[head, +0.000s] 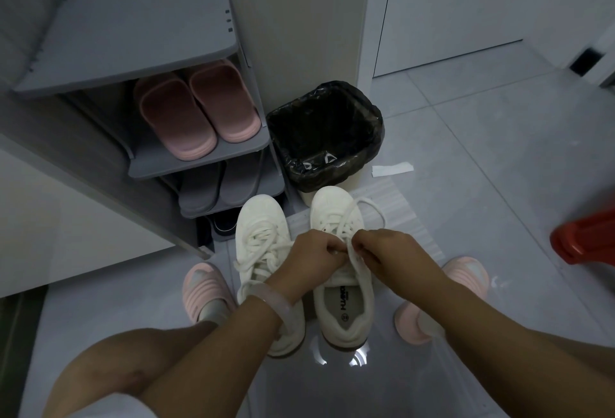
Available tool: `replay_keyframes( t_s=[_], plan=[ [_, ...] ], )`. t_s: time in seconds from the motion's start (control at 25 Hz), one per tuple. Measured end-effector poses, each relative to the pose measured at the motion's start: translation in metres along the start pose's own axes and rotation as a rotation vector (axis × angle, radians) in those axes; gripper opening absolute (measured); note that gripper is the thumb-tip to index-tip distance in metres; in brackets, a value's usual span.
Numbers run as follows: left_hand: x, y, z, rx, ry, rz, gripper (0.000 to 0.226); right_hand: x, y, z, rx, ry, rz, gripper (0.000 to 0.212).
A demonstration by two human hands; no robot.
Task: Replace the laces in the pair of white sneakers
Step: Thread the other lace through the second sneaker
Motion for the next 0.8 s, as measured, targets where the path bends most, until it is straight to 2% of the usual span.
replay_keyframes(
  t_s=[0.04, 0.12, 0.2, 0.28, 0.36, 0.44, 0.6, 0.64, 0.68, 0.72, 0.8],
  plan=[
    [0.000, 0.000, 0.000, -0.003, 0.006, -0.002, 0.018, 0.001, 0.001, -0.001, 0.053, 0.009, -0.005, 0.012],
    [0.000, 0.001, 0.000, 0.015, 0.020, -0.016, 0.017, 0.003, 0.003, -0.003, 0.359, 0.129, -0.058, 0.004],
    [0.001, 0.004, 0.000, 0.037, 0.016, -0.039, 0.018, 0.003, 0.009, -0.008, 0.579, 0.253, -0.115, 0.008],
    [0.003, 0.007, 0.001, 0.060, 0.005, -0.063, 0.019, 0.002, 0.014, -0.008, 0.468, 0.245, -0.121, 0.011],
    [0.005, 0.009, 0.001, 0.127, 0.005, -0.089, 0.019, 0.001, 0.013, -0.003, 0.360, 0.155, -0.121, 0.018],
    [0.003, 0.012, -0.001, 0.192, 0.000, -0.104, 0.017, 0.001, 0.012, 0.001, 0.300, 0.063, -0.064, 0.036],
    [0.000, -0.004, -0.009, 0.133, 0.022, -0.179, 0.015, 0.003, 0.003, 0.002, 0.164, 0.149, 0.028, 0.042],
    [-0.002, -0.017, -0.014, 0.034, 0.012, -0.249, 0.016, 0.004, 0.002, 0.001, 0.172, 0.178, 0.048, 0.042],
    [-0.004, -0.032, -0.019, -0.175, -0.002, -0.327, 0.020, 0.005, 0.001, 0.003, 0.185, 0.201, 0.062, 0.042],
    [-0.009, -0.050, -0.026, -0.510, 0.013, -0.374, 0.024, 0.004, 0.000, 0.005, 0.201, 0.216, 0.065, 0.042],
    [-0.024, -0.090, -0.036, -1.200, 0.242, -0.340, 0.027, 0.003, 0.000, 0.009, 0.215, 0.235, 0.065, 0.040]
  ],
)
Point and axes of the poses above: each hand's wrist, its own x-axis towards the middle knuckle, its own y-axis out of the palm, z = x × y, the point moved 2 cm from there along x, towards the middle knuckle, and after that the axes turned 11 degrees about z, right-handed, at the moved point
